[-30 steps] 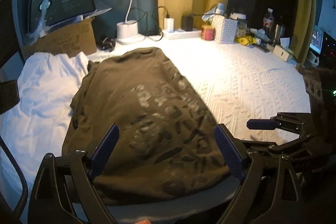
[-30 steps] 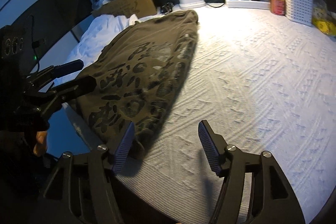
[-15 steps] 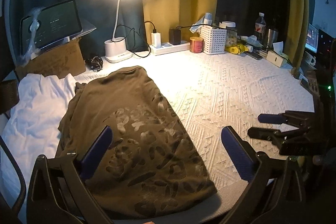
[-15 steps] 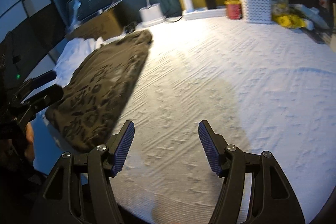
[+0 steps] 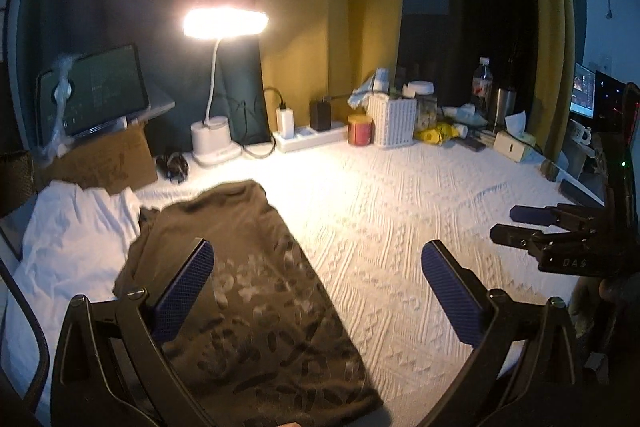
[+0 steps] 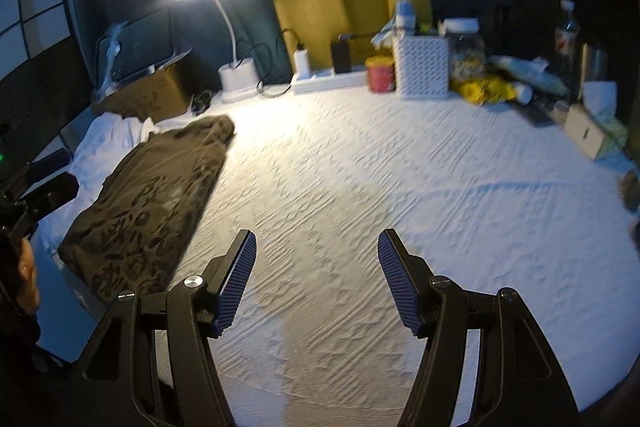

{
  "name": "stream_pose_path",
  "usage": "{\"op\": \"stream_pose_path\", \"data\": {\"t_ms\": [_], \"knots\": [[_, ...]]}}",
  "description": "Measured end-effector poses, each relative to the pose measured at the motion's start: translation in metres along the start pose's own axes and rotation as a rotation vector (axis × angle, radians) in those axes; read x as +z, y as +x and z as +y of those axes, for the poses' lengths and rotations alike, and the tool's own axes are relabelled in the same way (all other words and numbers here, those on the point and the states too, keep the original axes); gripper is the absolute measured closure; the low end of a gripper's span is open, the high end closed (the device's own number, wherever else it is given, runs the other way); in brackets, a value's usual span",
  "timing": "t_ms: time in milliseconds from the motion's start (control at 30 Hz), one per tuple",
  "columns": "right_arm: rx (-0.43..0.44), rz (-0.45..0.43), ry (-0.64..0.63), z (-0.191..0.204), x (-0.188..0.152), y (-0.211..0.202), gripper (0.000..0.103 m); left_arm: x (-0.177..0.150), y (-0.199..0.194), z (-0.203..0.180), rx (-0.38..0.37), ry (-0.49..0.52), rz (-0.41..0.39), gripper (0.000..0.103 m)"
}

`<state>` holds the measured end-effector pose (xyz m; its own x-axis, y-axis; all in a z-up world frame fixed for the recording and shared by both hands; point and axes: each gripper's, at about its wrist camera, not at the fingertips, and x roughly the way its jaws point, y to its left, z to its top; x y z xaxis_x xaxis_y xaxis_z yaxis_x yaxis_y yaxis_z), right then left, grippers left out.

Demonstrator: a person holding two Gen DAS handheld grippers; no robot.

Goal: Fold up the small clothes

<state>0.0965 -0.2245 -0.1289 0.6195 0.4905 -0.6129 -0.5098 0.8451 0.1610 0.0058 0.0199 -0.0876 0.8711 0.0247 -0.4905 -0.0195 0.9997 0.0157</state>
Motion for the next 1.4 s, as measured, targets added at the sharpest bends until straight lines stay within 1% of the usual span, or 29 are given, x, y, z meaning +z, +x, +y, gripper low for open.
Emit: {"op": "stream_pose_path", "data": {"t_ms": [200, 300, 367, 500, 600, 700, 833, 933, 1067, 1333, 1400], "knots": [[-0.044, -0.07, -0.005, -0.004, 0.016, -0.022, 0.036, 0.012, -0.011, -0.002, 0.047, 0.015, -0.074, 0.001], [-0.059, -0.1, -0.012, -0.005, 0.024, -0.031, 0.036, 0.017, -0.017, -0.002, 0.042, 0.026, -0.105, 0.001], [-0.072, -0.121, -0.021, -0.005, 0.028, -0.038, 0.036, 0.02, -0.026, -0.003, 0.036, 0.042, -0.152, 0.001], [-0.103, -0.174, -0.037, -0.004, 0.038, -0.054, 0.036, 0.026, -0.038, -0.006, 0.052, 0.069, -0.211, 0.001], [-0.116, -0.213, -0.044, -0.002, 0.045, -0.066, 0.035, 0.03, -0.044, -0.004, 0.049, 0.063, -0.233, 0.001], [-0.133, -0.261, -0.053, 0.001, 0.051, -0.08, 0.031, 0.035, -0.052, 0.0, 0.052, 0.049, -0.268, 0.001], [-0.153, -0.32, -0.065, 0.005, 0.058, -0.099, 0.03, 0.041, -0.062, 0.007, 0.051, 0.013, -0.32, 0.001], [-0.159, -0.353, -0.073, 0.007, 0.062, -0.111, 0.03, 0.044, -0.067, 0.009, 0.071, 0.012, -0.34, 0.001], [-0.174, -0.392, -0.08, 0.008, 0.067, -0.125, 0.03, 0.048, -0.074, 0.013, 0.077, 0.01, -0.361, 0.001], [-0.262, -0.489, -0.113, 0.025, 0.074, -0.15, 0.03, 0.053, -0.09, 0.029, 0.11, -0.018, -0.391, 0.001], [-0.262, -0.505, -0.116, 0.029, 0.076, -0.153, 0.03, 0.053, -0.09, 0.032, 0.114, -0.018, -0.393, 0.001]]}}
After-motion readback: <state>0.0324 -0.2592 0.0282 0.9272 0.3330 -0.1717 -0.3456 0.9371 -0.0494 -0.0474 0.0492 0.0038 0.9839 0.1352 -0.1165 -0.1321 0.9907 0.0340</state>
